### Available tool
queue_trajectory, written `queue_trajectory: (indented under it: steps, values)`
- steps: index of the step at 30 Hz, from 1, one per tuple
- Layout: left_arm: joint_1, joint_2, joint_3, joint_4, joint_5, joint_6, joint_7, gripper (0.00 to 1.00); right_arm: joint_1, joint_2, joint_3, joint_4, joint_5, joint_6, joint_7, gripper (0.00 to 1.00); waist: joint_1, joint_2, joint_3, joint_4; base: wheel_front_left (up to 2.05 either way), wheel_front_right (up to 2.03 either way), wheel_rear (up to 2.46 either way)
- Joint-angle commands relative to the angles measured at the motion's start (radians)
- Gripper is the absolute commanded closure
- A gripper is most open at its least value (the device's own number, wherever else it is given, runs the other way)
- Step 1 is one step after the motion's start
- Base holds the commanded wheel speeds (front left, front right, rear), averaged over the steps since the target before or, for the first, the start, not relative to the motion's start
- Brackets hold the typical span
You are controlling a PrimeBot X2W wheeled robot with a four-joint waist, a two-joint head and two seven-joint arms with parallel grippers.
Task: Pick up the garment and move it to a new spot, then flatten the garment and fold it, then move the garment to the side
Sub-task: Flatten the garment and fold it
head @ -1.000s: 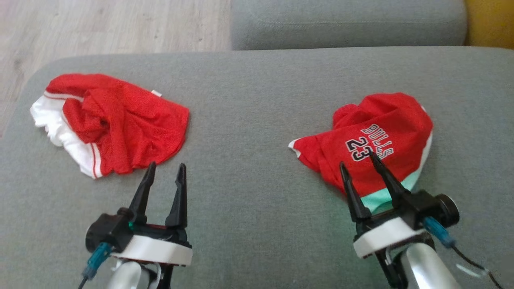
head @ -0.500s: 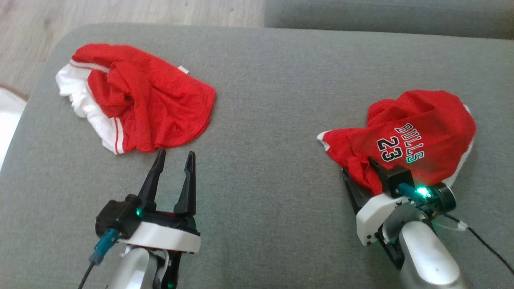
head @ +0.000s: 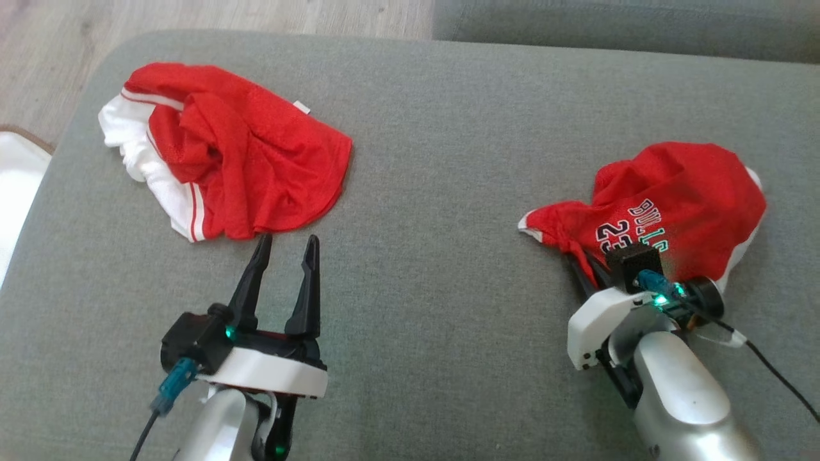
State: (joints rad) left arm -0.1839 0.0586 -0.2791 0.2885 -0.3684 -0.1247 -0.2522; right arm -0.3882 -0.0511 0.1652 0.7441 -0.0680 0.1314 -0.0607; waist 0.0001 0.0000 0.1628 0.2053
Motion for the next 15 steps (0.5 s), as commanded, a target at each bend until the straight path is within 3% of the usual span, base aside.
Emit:
queue_trajectory:
  steps: [1, 7, 11, 15]
  values:
    - [-0.036, 0.003, 0.028, -0.03, 0.009, -0.006, -0.01, 0.0, -0.021, 0.001, 0.038, -0.026, 0.022, -0.001, -0.032, 1.0, -0.0001, 0.0, -0.013, -0.006, 0.0, 0.0, 0.0]
    - [-0.013, 0.002, 0.03, -0.034, 0.008, -0.006, -0.01, 0.0, -0.099, 0.001, 0.147, -0.089, 0.158, -0.001, -0.132, 1.0, -0.0001, 0.0, -0.057, -0.022, 0.0, 0.0, 0.0]
    - [0.008, 0.005, 0.037, -0.039, 0.007, -0.006, -0.01, 0.0, -0.174, 0.001, 0.206, -0.189, 0.308, -0.001, -0.175, 1.0, -0.0001, 0.0, -0.08, -0.035, 0.0, 0.0, 0.0]
    - [0.032, 0.009, 0.057, -0.055, 0.005, -0.006, -0.01, 0.0, -0.234, 0.001, 0.192, -0.319, 0.455, -0.001, -0.197, 1.0, -0.0001, 0.0, -0.099, -0.061, 0.0, 0.0, 0.0]
